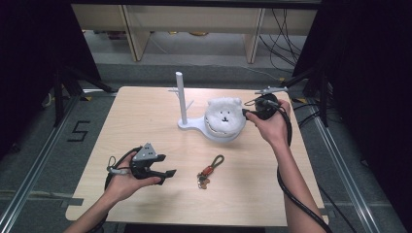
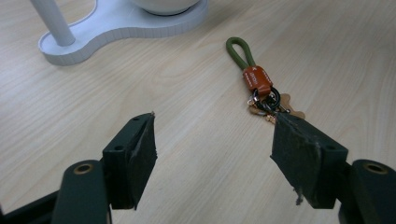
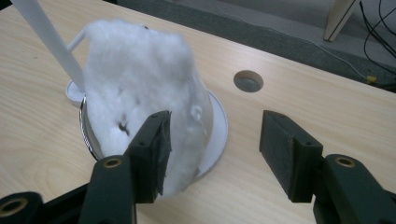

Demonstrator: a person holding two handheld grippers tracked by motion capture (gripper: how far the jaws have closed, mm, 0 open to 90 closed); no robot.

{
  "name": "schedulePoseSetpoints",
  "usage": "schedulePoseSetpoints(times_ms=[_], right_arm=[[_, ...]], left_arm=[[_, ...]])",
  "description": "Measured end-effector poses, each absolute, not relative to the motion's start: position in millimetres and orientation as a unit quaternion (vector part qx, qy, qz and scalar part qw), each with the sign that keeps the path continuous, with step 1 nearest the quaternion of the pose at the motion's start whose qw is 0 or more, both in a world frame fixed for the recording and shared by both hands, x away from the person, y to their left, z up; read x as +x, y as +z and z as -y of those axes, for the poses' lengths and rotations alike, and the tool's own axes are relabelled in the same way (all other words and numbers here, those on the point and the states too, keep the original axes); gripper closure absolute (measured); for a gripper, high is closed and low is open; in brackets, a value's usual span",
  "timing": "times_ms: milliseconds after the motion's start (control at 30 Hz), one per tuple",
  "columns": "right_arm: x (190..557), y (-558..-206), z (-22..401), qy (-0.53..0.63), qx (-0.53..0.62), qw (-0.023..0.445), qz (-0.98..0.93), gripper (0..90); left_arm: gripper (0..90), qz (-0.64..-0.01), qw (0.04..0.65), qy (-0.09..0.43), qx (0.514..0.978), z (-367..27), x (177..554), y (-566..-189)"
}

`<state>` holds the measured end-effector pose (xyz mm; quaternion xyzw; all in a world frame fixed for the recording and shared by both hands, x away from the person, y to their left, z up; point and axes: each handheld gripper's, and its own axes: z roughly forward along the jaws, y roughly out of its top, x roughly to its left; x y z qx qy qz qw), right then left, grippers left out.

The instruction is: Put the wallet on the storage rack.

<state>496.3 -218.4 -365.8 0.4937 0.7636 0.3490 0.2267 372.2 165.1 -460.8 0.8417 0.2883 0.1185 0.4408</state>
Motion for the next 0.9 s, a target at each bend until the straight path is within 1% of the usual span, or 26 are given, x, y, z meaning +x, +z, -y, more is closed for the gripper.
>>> schedulePoseSetpoints(times_ms=[33, 67, 133, 167, 333, 433, 667, 833, 900], right_arm=[[493, -367, 220, 0.349, 0.502, 0.222, -0.759, 44.5], [493, -368, 224, 0.351, 0.492, 0.228, -0.763, 44.5], [485, -371, 227, 0.355, 0.51, 0.213, -0.754, 45.2], [484, -374, 231, 0.356, 0.505, 0.221, -0.754, 45.6], [472, -386, 241, 0.351, 0.519, 0.199, -0.753, 47.7], [461, -399, 250, 0.346, 0.529, 0.187, -0.752, 50.2], [440, -419, 263, 0.348, 0.543, 0.17, -0.745, 51.9], [431, -428, 269, 0.352, 0.556, 0.169, -0.734, 52.0], [428, -431, 273, 0.348, 0.553, 0.176, -0.736, 52.2]], left_arm=[[30.0, -0.293, 0.446, 0.119, 0.837, -161, 372, -461], [30.2, -0.293, 0.446, 0.119, 0.837, -161, 372, -461], [30.5, -0.286, 0.448, 0.11, 0.84, -154, 374, -460], [30.7, -0.288, 0.449, 0.105, 0.839, -151, 374, -460], [33.0, -0.287, 0.45, 0.094, 0.84, -144, 376, -461], [33.9, -0.287, 0.45, 0.086, 0.841, -137, 378, -460], [35.0, -0.283, 0.447, 0.077, 0.845, -127, 382, -459], [35.4, -0.281, 0.443, 0.071, 0.848, -122, 383, -460], [35.4, -0.283, 0.443, 0.074, 0.848, -121, 383, -459]])
